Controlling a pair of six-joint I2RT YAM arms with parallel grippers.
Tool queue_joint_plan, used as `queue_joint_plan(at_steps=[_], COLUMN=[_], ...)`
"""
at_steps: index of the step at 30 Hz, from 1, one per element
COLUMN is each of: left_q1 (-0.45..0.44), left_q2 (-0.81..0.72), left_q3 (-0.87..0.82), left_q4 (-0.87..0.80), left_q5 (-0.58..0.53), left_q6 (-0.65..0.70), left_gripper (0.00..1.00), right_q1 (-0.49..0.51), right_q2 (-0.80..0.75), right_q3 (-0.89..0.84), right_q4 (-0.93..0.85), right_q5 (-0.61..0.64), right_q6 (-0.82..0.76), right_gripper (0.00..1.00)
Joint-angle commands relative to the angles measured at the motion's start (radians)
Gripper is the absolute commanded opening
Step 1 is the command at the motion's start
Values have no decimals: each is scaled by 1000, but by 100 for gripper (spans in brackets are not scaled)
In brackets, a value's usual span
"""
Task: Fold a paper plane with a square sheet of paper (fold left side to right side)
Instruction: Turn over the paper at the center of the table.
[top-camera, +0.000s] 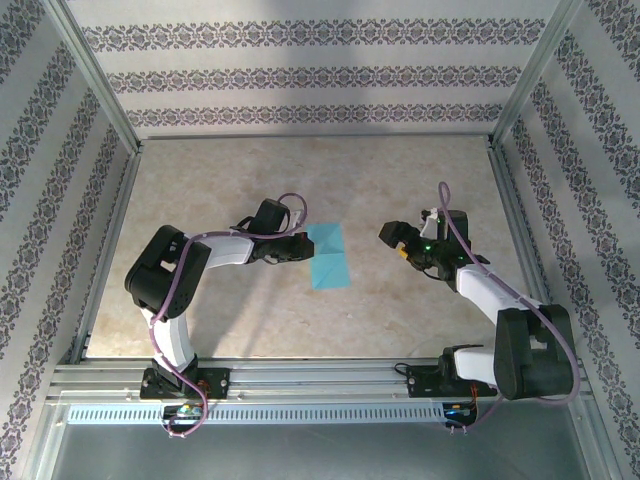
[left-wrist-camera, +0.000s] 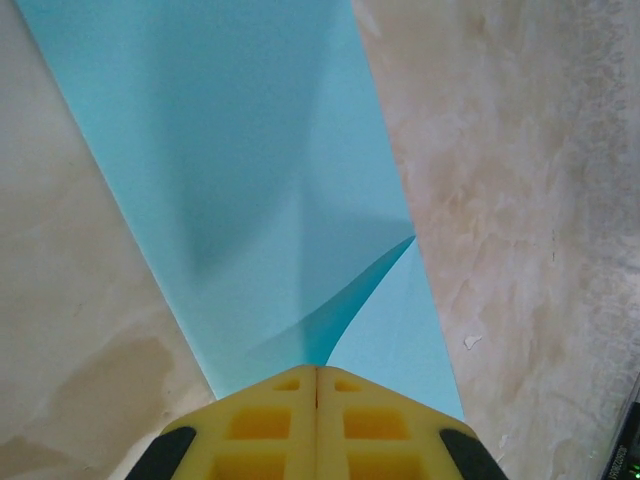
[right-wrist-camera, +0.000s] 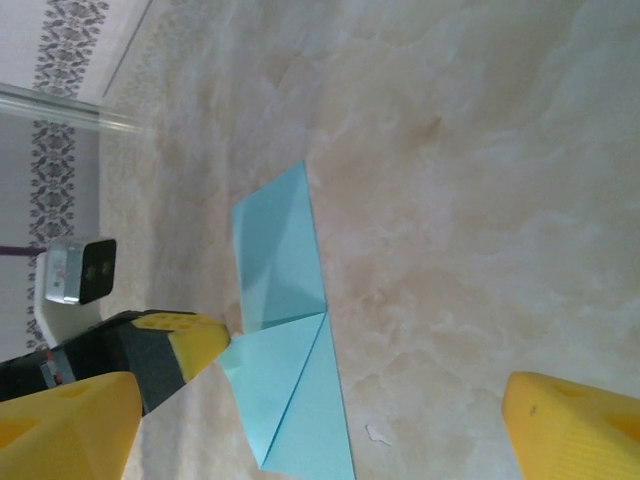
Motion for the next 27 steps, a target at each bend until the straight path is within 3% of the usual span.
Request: queue_joint_plan(at_steps=[1, 9, 15, 21, 27], left_q1=[-12, -12, -13, -13, -13], left_q2=[-67, -184, -218, -227, -225], left_q3=[-28, -132, -180, -201, -204], left_q4=[49, 151, 188, 219, 207], left_q5=[-29, -95, -121, -132, -142], left_q6=[16, -37, -60, -74, -67], left_gripper=[3, 0, 0, 0, 0], right_q1=[15, 156, 278, 317, 347], right_q2=[20, 126, 262, 421, 513], right_q3=[9, 67, 135, 177, 223], right_q4=[69, 174, 269, 424, 437], right_q5=[-73, -84, -21, -19, 8], right_q6=[5, 25, 48, 138, 146], right_gripper=[92, 90, 82, 78, 77])
